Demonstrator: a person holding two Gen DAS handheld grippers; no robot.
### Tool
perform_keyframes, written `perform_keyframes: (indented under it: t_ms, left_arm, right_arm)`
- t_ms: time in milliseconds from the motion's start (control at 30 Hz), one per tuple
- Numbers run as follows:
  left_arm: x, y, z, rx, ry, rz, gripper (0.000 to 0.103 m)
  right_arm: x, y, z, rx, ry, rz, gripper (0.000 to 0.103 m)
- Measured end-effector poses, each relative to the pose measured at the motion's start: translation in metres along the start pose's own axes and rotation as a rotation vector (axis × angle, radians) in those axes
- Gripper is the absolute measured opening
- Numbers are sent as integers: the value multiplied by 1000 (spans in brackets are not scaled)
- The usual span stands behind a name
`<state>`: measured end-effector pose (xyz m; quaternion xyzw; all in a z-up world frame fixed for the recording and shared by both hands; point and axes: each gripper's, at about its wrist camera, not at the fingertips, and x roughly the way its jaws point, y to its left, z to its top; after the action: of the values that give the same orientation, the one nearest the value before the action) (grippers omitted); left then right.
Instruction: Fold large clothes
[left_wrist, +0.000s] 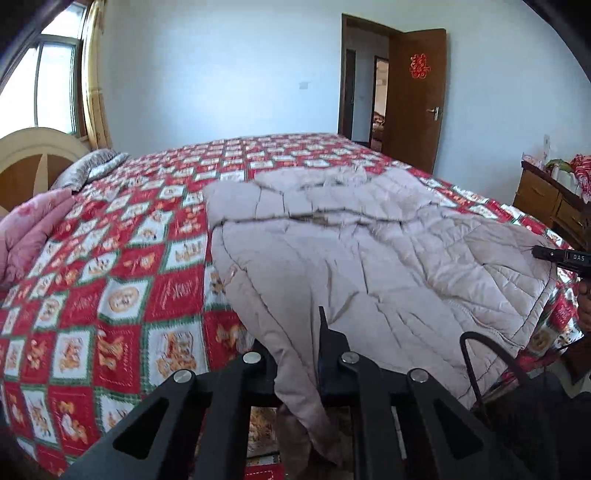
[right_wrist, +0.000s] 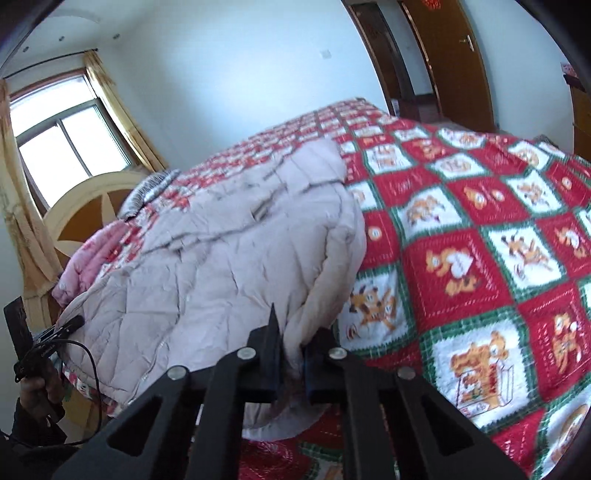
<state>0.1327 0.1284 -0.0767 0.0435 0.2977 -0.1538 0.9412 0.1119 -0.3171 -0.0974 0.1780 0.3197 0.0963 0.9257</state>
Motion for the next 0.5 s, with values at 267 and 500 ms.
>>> perform_keyframes:
  t_ms: [267,500]
  left_arm:
    - [18,37,75,20,-132,21,11]
    - [114,64,137,45,-123,79,15]
  right_arm:
    - [-1,17,75,-23,-187,33,10]
    - [79,32,149,-10,-229,-8,10]
